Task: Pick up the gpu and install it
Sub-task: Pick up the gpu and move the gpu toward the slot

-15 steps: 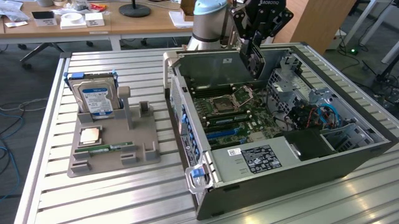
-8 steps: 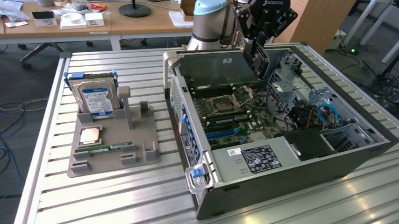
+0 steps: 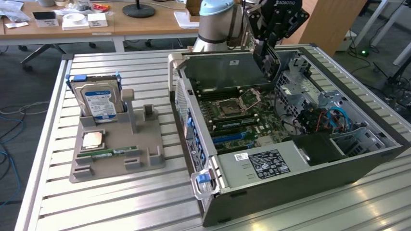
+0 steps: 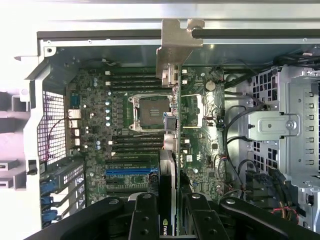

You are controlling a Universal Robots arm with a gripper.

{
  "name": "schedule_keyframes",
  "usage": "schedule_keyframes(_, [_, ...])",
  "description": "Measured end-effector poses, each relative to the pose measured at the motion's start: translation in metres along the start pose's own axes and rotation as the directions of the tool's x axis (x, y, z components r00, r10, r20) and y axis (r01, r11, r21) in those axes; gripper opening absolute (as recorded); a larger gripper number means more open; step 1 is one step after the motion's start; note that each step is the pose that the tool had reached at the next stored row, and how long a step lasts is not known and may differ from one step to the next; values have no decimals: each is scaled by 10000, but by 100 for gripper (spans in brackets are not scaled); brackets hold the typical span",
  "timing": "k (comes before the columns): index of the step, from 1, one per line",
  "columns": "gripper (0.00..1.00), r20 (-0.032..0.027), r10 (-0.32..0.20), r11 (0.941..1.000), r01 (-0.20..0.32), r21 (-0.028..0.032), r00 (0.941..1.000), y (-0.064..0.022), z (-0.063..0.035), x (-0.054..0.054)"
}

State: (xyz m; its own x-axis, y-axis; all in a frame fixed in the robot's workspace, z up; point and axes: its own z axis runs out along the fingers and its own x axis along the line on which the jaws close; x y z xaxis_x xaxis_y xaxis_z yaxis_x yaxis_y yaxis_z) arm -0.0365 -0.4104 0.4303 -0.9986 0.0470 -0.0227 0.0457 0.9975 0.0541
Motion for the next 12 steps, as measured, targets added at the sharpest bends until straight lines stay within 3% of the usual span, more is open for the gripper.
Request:
schedule_keyframes(4, [26, 0, -4, 10000, 4, 0, 10000, 2, 1, -41])
schedule_keyframes(12, [26, -1, -10, 10000, 10, -1, 10000, 11, 6, -240])
